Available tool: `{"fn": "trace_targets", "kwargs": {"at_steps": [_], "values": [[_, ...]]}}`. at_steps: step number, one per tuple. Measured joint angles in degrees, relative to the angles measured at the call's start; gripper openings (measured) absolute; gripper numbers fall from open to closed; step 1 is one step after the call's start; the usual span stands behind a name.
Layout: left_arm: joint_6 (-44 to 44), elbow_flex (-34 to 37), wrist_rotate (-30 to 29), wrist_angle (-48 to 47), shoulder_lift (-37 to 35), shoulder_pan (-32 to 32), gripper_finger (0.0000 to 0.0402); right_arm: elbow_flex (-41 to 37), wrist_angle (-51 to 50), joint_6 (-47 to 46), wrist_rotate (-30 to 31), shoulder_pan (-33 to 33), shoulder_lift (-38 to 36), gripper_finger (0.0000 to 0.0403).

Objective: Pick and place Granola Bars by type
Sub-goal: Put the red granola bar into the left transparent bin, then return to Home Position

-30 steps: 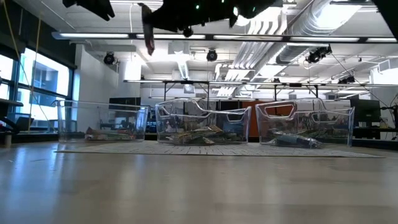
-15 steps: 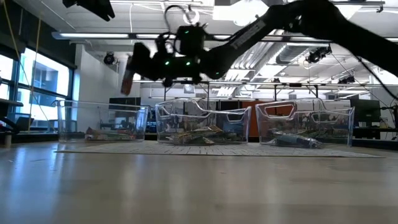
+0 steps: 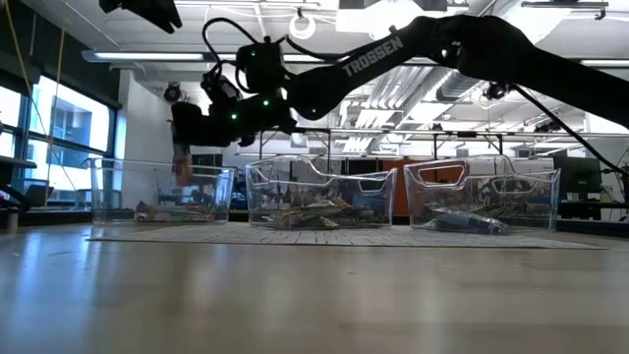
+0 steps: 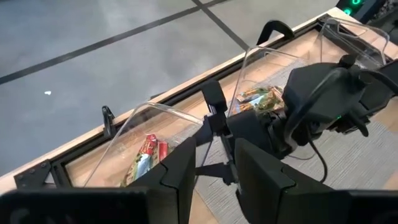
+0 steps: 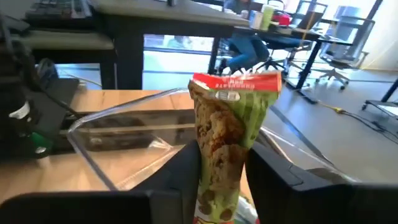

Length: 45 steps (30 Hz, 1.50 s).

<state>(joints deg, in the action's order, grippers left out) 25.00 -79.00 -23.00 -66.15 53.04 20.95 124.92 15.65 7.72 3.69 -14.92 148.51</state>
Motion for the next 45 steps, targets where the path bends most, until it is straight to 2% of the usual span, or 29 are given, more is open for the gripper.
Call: {"fn": "trace_targets", "kwargs": {"at_steps": [9, 14, 19, 22, 24, 28, 31, 34, 37, 39, 41, 43, 45], "values": [[2.5, 0.0, 2.9, 0.0, 0.0, 0.0, 0.0108, 0.0, 0.2, -5.3, 1.9, -0.8, 0.0, 0.0163], [2.5, 0.0, 3.1, 0.0, 0.0, 0.0, 0.0108, -0.2, 0.0, -8.4, -2.3, -0.8, -0.8, 0.0176], [2.4, 0.0, 3.1, -0.3, 0.0, 0.0, 0.0108, -0.1, -3.5, -7.7, -9.7, 0.6, -6.5, 0.0176], [2.5, 0.0, 3.1, -2.6, -0.3, 0.0, 0.0108, -0.1, -12.4, -5.4, -15.7, 1.2, -12.5, 0.0177], [2.8, 0.0, 2.6, -4.9, -1.3, 0.0, 0.0108, -0.1, -22.3, -1.9, -17.6, 1.4, -17.7, 0.0177], [4.0, 0.0, 1.2, -8.6, -5.1, 0.0, 0.0108, 0.0, -44.0, 4.2, -14.6, 2.4, -30.8, 0.0177], [5.0, 0.8, 1.0, -9.3, -10.0, 0.0, 0.0108, 0.0, -59.2, 4.8, -9.5, 4.0, -39.3, 0.0177], [3.7, 5.3, 0.9, -7.7, -17.3, 0.0, 0.0108, -0.1, -72.4, 5.7, -6.9, 6.4, -45.4, 0.0177], [2.8, 14.2, 4.8, 0.9, -26.1, 0.0, 0.0108, -0.8, -79.3, 6.1, -8.1, 8.3, -49.8, 0.0177], [-0.9, 21.5, 11.2, 8.9, -31.5, 0.0, 0.0108, -5.0, -78.2, 6.0, -9.2, 9.1, -53.8, 0.0177], [-4.6, 28.9, 17.7, 17.5, -36.6, 0.0, 0.0108, -12.4, -74.3, 5.3, -9.2, 9.6, -58.8, 0.0177], [-7.3, 36.1, 23.3, 26.1, -41.3, 0.0, 0.0108, -22.4, -68.7, 4.1, -7.4, 9.9, -64.6, 0.0177], [-9.0, 42.7, 26.0, 32.9, -45.3, 0.0, 0.0108, -33.5, -62.1, 1.7, -4.9, 9.9, -71.3, 0.0177]]}}
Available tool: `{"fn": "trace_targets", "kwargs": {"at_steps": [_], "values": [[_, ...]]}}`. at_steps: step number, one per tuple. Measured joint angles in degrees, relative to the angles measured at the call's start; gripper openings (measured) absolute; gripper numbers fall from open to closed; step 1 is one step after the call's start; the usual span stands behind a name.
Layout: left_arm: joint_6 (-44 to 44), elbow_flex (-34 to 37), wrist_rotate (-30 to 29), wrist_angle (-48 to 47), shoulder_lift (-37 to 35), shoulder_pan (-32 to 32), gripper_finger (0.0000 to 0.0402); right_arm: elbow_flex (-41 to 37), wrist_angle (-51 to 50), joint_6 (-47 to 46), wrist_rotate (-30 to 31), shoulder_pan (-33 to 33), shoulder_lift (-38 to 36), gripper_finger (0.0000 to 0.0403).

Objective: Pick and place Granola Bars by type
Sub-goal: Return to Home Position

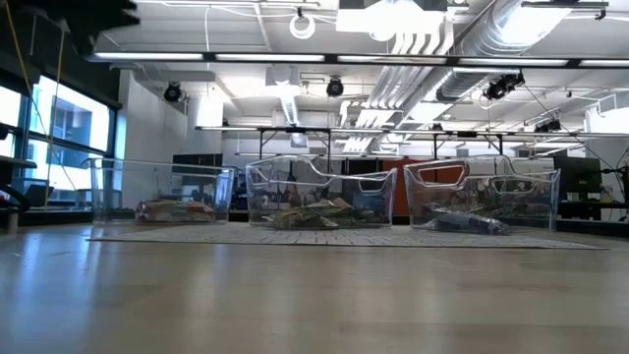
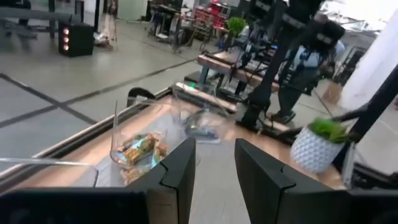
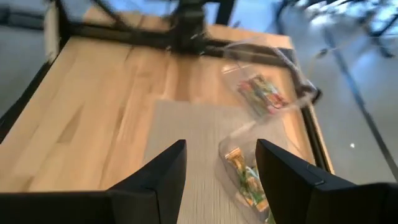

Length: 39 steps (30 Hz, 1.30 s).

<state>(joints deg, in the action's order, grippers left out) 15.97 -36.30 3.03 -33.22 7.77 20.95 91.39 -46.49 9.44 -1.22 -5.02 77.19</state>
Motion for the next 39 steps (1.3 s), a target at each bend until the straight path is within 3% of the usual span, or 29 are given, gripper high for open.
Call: {"fn": "trace_targets", "kwargs": {"at_steps": [4, 8, 16, 22, 27, 31, 39], "values": [[-1.1, 10.9, 0.4, 8.8, -5.7, 0.0, 0.0108, -21.2, 12.6, -4.1, 2.2, -0.1, -14.8, 0.0177], [-1.2, 16.9, 0.5, 12.6, -7.3, 0.0, 0.0108, -38.9, 22.7, -6.9, 1.1, 0.0, -28.4, 0.0177], [-5.5, 23.8, 0.7, 23.2, -6.9, 0.0, 0.0108, -63.9, 38.1, -6.6, 0.7, -0.1, -51.4, 0.0172], [-5.8, 27.8, 2.1, 30.4, -6.9, 0.0, 0.0108, -75.2, 46.1, -6.6, -1.0, -0.1, -66.1, 0.0174], [-7.8, 32.4, 1.5, 38.6, -6.9, 0.0, 0.0108, -83.0, 54.8, -6.4, -0.7, -0.1, -74.0, 0.017], [-8.4, 34.6, 1.1, 42.5, -6.9, 0.0, 0.0108, -87.4, 59.4, -6.5, -0.6, -0.1, -77.2, 0.0172], [-8.3, 35.5, -0.9, 40.3, -6.9, 0.0, 0.0108, -90.8, 62.1, -7.0, -0.2, -0.1, -76.4, 0.017]]}}
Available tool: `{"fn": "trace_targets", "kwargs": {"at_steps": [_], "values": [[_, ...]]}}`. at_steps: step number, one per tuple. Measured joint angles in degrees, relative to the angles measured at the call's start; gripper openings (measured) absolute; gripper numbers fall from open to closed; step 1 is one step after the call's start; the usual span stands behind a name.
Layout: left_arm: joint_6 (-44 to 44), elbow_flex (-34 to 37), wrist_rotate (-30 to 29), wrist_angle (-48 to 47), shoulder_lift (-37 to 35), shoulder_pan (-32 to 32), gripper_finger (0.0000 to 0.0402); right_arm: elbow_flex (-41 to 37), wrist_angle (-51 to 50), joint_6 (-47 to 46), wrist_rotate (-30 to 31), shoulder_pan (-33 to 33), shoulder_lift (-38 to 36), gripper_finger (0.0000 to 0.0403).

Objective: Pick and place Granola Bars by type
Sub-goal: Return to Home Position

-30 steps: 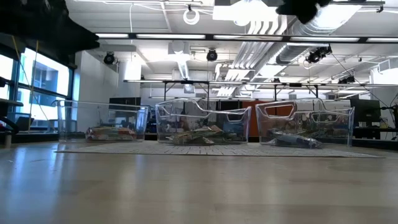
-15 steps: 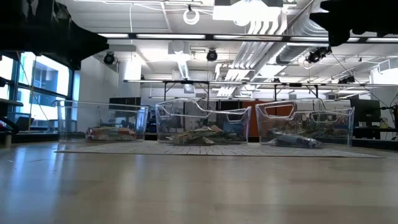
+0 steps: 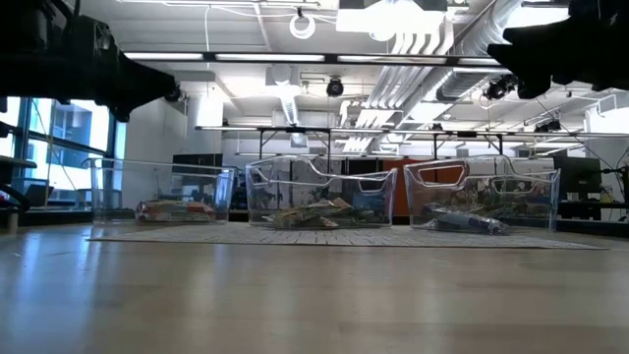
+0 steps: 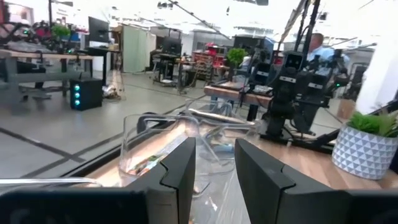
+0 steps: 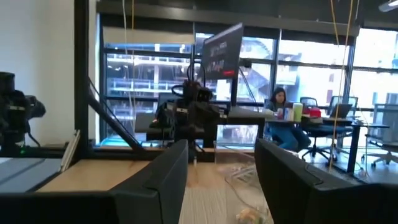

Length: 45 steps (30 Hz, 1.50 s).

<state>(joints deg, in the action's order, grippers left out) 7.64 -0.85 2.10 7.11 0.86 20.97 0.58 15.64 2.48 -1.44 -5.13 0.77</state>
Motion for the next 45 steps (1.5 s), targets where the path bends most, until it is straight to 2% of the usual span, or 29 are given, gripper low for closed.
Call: {"fn": "trace_targets", "kwargs": {"at_steps": [8, 11, 16, 28, 35, 45], "values": [[-0.3, 0.1, -0.7, -3.7, 0.0, 0.0, 0.0108, 0.0, -0.3, 0.1, 2.9, 0.0, 0.0, 0.0173], [-0.3, 0.1, 0.3, -6.6, 0.3, 0.0, 0.0108, 0.0, -2.3, -2.6, 2.5, 0.0, 0.0, 0.0173], [-0.3, 0.1, 0.3, -6.3, 2.5, 0.0, 0.0108, 0.0, -7.7, -7.4, 2.2, 0.0, 0.0, 0.017], [3.8, 0.2, 0.3, -6.3, 6.9, 0.0, 0.0108, 0.0, -10.3, -6.6, 2.1, 0.0, 0.0, 0.0169], [11.5, 0.2, -0.2, -6.4, 7.3, 0.0, 0.0108, 0.0, -10.3, -6.5, 2.1, 0.0, 0.0, 0.0174], [14.3, 0.2, -0.3, -6.4, 7.3, 0.0, 0.0108, 0.0, -10.3, -6.5, 2.1, 0.0, 0.0, 0.0171]]}}
